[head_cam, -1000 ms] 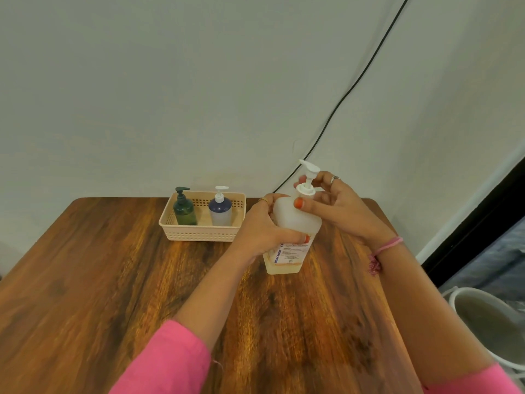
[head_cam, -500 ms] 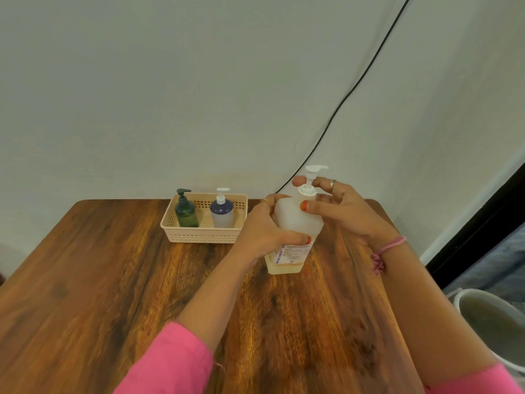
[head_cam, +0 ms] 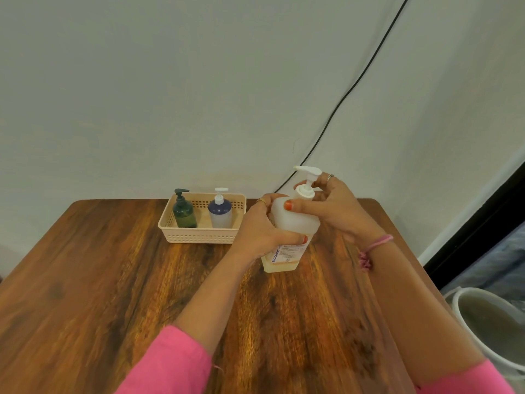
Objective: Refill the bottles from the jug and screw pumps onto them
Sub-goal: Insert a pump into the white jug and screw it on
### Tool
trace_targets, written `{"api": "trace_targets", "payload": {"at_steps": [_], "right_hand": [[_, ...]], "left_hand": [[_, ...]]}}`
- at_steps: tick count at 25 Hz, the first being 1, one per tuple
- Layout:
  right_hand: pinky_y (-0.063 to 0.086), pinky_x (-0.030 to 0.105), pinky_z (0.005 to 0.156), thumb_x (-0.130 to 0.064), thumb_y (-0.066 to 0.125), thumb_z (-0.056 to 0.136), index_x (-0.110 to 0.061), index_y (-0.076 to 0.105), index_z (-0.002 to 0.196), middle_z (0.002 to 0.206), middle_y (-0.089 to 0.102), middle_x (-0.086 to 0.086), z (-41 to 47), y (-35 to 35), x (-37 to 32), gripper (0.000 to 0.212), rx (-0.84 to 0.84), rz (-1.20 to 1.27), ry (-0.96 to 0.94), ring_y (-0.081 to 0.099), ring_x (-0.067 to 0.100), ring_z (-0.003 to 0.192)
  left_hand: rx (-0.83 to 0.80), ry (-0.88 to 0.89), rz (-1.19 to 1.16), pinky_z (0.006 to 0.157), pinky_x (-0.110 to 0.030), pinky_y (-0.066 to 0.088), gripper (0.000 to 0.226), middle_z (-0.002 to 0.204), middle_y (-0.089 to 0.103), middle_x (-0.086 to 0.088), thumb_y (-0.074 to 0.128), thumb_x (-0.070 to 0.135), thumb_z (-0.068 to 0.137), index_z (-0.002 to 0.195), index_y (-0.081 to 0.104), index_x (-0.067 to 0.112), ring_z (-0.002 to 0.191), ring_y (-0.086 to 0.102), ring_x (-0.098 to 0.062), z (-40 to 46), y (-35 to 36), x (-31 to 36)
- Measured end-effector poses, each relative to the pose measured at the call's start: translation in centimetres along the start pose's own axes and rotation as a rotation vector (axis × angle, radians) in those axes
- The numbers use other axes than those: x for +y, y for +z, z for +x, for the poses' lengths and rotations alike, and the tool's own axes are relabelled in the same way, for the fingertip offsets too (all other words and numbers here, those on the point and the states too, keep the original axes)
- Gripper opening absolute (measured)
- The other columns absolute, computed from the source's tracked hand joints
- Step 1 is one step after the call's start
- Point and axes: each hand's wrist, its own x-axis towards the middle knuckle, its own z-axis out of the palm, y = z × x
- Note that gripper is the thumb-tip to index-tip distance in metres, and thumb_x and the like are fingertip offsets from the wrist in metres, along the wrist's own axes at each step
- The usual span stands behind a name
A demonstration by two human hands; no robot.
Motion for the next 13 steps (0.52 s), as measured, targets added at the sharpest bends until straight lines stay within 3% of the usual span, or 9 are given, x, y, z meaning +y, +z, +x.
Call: {"api": "trace_targets", "payload": {"at_steps": [2,5,9,13], "right_hand": [[0.059,0.035,0.075,-0.027,0.083,0.059,-0.011,0.056,0.115,0.092,0.072,-0.005,0.2,0.1,0.1,0.064,-0.044,-0.04,0.025,0.071,0.014,0.086],[0.057,0.033,0.081,-0.011,0.073,0.078,-0.018,0.055,0.127,0.109,0.07,-0.002,-0.1,-1.0,-0.1,0.053,-0.199,0.055,0.068,0.068,0.017,0.099],[0.057,0.033,0.079,-0.006,0.073,0.078,-0.01,0.066,0.113,0.104,0.072,0.001,0.1,-0.8,0.2,0.036,-0.099,0.006,0.022,0.069,0.017,0.097],[0.058,0.028,0.07,-0.022,0.081,0.069,-0.004,0.064,0.106,0.097,0.072,0.002,0.3,0.4,0.4,0.044,0.008,-0.053,-0.022,0.071,0.015,0.086]], "left_hand": [[0.001,0.0,0.002,0.083,-0.04,0.058,0.081,0.114,0.063,0.005,0.09,0.022,0.053,0.122,0.05,0.028,0.101,0.063,-0.014,0.0,0.0,0.0],[-0.005,-0.007,-0.001,0.083,-0.041,0.058,0.08,0.114,0.063,0.005,0.09,0.022,0.053,0.121,0.05,0.029,0.101,0.063,-0.015,0.1,0.0,0.0],[-0.001,-0.013,-0.015,0.082,-0.039,0.058,0.079,0.113,0.063,0.004,0.091,0.022,0.051,0.12,0.051,0.029,0.1,0.064,-0.014,0.2,0.0,-0.1],[-0.002,-0.013,-0.015,0.079,-0.035,0.059,0.078,0.112,0.063,0.005,0.091,0.02,0.054,0.12,0.05,0.029,0.099,0.064,-0.013,0.2,0.1,-0.2]]}}
